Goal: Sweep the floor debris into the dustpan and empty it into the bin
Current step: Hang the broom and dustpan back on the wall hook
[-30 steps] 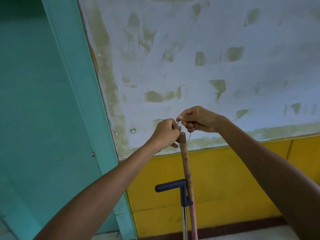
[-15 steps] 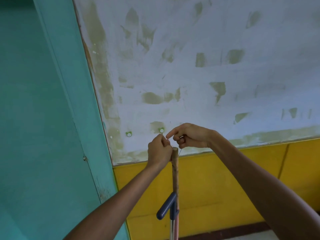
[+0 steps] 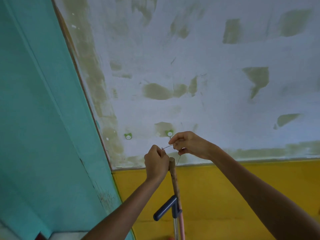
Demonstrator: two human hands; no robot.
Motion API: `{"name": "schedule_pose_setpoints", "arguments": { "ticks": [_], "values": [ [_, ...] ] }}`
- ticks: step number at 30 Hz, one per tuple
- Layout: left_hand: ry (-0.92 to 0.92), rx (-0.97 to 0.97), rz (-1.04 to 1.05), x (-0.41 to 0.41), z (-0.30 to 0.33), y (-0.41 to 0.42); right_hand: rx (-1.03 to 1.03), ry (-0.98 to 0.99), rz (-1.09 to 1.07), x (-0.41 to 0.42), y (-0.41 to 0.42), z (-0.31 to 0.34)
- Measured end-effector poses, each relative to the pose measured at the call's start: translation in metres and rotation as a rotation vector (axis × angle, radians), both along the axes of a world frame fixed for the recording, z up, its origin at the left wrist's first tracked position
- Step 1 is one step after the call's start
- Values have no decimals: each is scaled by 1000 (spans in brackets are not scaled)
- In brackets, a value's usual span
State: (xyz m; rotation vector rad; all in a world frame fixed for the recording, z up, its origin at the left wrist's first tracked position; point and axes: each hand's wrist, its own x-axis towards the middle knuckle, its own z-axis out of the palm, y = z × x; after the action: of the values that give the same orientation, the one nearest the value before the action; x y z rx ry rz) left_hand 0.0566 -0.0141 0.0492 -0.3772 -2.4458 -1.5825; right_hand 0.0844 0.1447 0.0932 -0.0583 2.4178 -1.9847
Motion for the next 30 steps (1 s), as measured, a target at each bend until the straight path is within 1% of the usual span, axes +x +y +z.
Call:
{"name": "schedule_pose_setpoints", "arguments": {
  "ticks": [3,6,10,12,16,17,20,22,25,28,30],
  "values": [
    [-47,6,72,-24,-9,22,-29,-5,65,-30,20,-8],
    [-73,11,110,-43,-12,40,-53,3,79,-55,38,-11],
    [-145,59,93,-65,-20,54,-67,-3,86,-76,50,-24],
    [-141,59,80,-74,-27,58,-62,23,56,-85,53,-31],
    [-111,67,6,-95,-35,59,-59,131,-135,-96,50,-43],
    [-106,68,-4,-101,-36,60,-22,152,-203,-98,48,-47],
    [-90,73,-30,-115,-41,64,179,232,-463,-100,42,-65],
    [-94,76,-27,-119,-48,69,237,278,-595,-100,37,-78],
    [-102,62,-29,-121,-61,75,270,299,-733,-101,26,-97],
    [-111,76,-47,-126,-70,76,291,296,-826,-104,18,-108],
    [-70,48,-40,-130,-74,75,297,286,-873,-105,14,-113]
  ]
}}
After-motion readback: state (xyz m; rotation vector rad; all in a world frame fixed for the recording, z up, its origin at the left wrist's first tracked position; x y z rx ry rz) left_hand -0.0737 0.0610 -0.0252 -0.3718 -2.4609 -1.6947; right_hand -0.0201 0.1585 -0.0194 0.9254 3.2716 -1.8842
